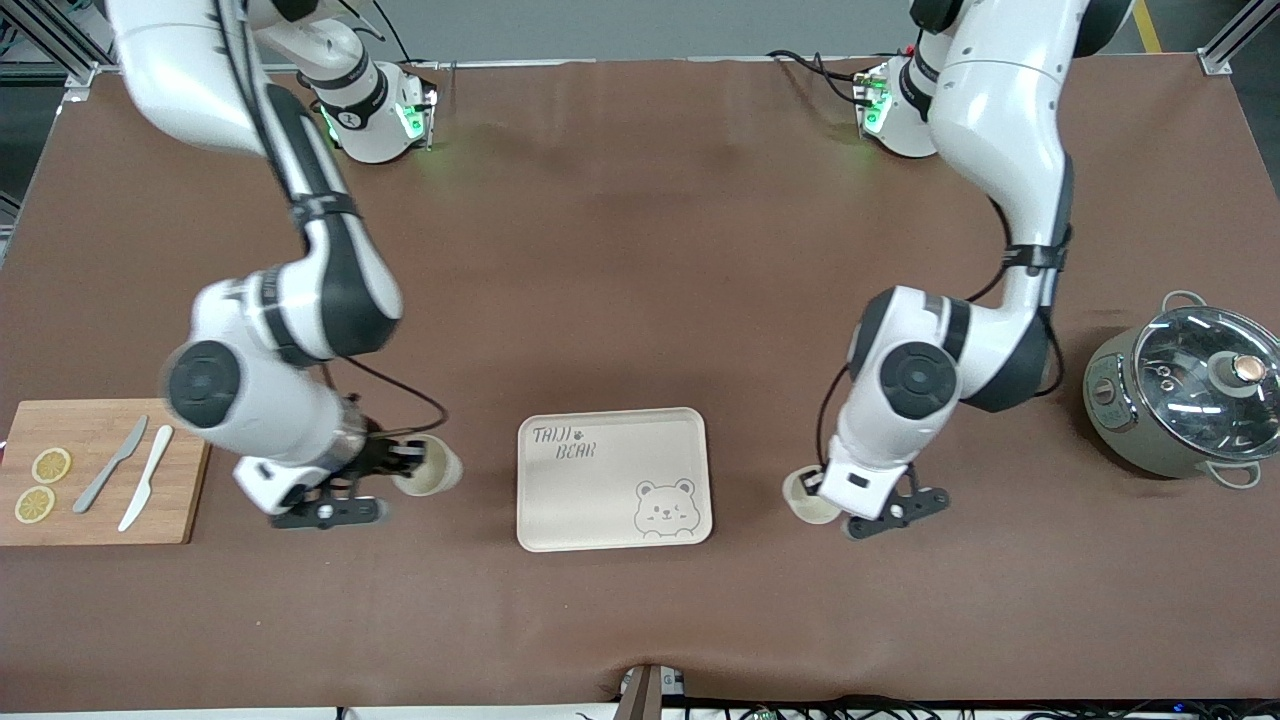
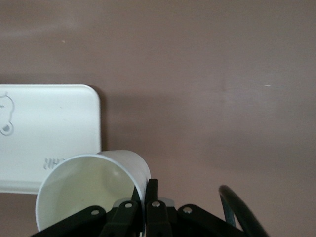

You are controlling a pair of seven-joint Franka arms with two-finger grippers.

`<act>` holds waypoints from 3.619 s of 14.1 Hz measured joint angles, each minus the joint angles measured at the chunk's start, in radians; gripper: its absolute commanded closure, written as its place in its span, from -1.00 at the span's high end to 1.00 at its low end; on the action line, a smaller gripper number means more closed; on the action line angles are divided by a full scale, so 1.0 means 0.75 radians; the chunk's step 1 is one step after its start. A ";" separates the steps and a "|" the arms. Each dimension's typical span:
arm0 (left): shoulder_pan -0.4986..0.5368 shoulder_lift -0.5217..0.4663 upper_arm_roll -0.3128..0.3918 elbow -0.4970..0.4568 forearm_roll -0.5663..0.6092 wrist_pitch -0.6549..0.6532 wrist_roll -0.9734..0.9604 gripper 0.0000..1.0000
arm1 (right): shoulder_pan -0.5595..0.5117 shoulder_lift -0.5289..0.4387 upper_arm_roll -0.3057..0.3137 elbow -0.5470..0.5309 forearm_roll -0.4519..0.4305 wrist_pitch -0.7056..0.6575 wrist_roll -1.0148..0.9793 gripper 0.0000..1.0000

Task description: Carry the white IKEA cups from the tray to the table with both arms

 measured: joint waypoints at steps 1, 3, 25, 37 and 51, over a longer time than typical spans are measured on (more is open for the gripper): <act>0.024 -0.006 0.000 0.000 0.000 -0.026 0.024 -1.00 | -0.042 -0.011 0.000 -0.001 0.001 -0.030 -0.067 -1.00; 0.064 -0.013 0.000 -0.002 0.000 -0.063 0.044 -1.00 | -0.118 -0.017 0.000 -0.008 0.001 -0.059 -0.203 -1.00; 0.424 0.086 0.003 -0.047 0.105 -0.036 0.305 -0.87 | -0.401 0.201 0.017 -0.169 0.016 0.376 -0.816 -1.00; 0.427 0.089 0.003 -0.031 0.106 -0.027 0.305 1.00 | -0.401 0.249 0.019 -0.171 0.032 0.443 -0.816 0.33; 0.428 -0.264 -0.027 -0.007 0.038 -0.237 0.641 1.00 | -0.397 0.210 0.023 -0.017 0.053 0.173 -0.774 1.00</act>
